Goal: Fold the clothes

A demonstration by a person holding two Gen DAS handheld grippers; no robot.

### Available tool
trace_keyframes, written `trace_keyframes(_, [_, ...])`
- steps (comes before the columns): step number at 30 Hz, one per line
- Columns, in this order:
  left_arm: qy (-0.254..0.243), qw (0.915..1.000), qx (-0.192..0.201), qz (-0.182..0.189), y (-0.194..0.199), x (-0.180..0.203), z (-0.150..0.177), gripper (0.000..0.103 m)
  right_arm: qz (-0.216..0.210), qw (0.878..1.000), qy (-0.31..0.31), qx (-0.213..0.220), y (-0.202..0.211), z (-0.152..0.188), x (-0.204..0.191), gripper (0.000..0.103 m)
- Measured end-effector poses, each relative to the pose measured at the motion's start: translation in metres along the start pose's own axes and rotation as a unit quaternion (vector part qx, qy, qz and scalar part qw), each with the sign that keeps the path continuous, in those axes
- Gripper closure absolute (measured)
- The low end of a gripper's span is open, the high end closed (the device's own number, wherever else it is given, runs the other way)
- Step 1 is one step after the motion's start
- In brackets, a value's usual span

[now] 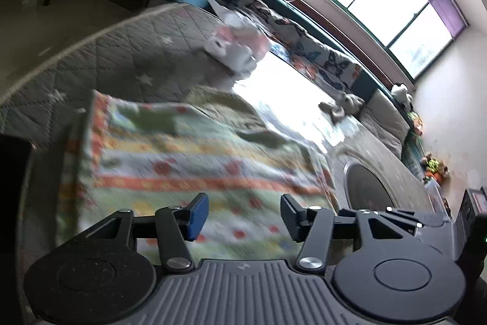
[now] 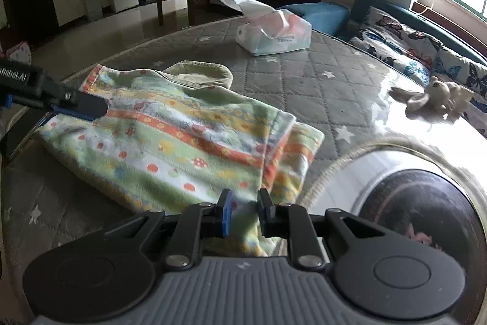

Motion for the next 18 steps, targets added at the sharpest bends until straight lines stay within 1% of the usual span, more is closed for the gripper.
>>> trace_keyframes(1, [-0.003,1.0,-0.002,0.0,-0.001,0.003,0.003,0.042,0.0,1.0,-0.002,0.0,0.002,0.002,0.0,0.082])
trace_keyframes(3, [-0.015,0.9998,-0.001,-0.014,-0.002,0.01,0.009,0.033,0.001,1.0,-0.001,0.0,0.004,0.006,0.0,0.079])
trace_keyframes(5, [-0.031,0.999,0.0,-0.032,-0.002,0.016,0.014,0.028,0.006,1.0,0.004,-0.001,0.005,0.01,-0.002,0.079])
trace_keyframes(8, [-0.046,0.9978,0.003,-0.048,-0.003,0.023,0.021,0.021,0.005,1.0,-0.011,0.014,0.013,0.014,0.0,0.078])
trace_keyframes(9, [-0.049,0.9974,0.005,-0.053,-0.003,0.024,0.024,0.018,0.005,1.0,-0.017,0.019,0.016,0.016,0.001,0.075])
trace_keyframes(10, [-0.052,0.9969,0.007,-0.059,-0.003,0.026,0.026,0.017,0.006,0.999,-0.023,0.026,0.02,0.017,0.002,0.068])
trace_keyframes(11, [-0.055,0.9964,0.01,-0.064,-0.002,0.027,0.028,0.015,0.007,0.999,-0.03,0.032,0.024,0.019,0.004,0.065])
trace_keyframes(14, [-0.063,0.9952,0.017,-0.073,0.0,0.031,0.033,0.007,0.012,0.998,-0.046,0.047,0.034,0.026,0.007,0.064])
trace_keyframes(17, [-0.067,0.994,0.026,-0.083,0.003,0.034,0.036,0.0,0.021,0.997,-0.056,0.055,0.042,0.035,0.009,0.059])
trace_keyframes(18, [-0.069,0.9933,0.031,-0.087,0.004,0.035,0.038,0.0,0.022,0.996,-0.061,0.058,0.044,0.038,0.011,0.057])
Point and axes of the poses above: each gripper's, at about its wrist camera, not at the fingertips, and y roughly against the way its jaws point, x to its right, z to its underside, the point moved 3 cm from there along -y, roughly the way its jaws point, and after that the axes turned 10 degrees about -x, right-handed, at the moved point
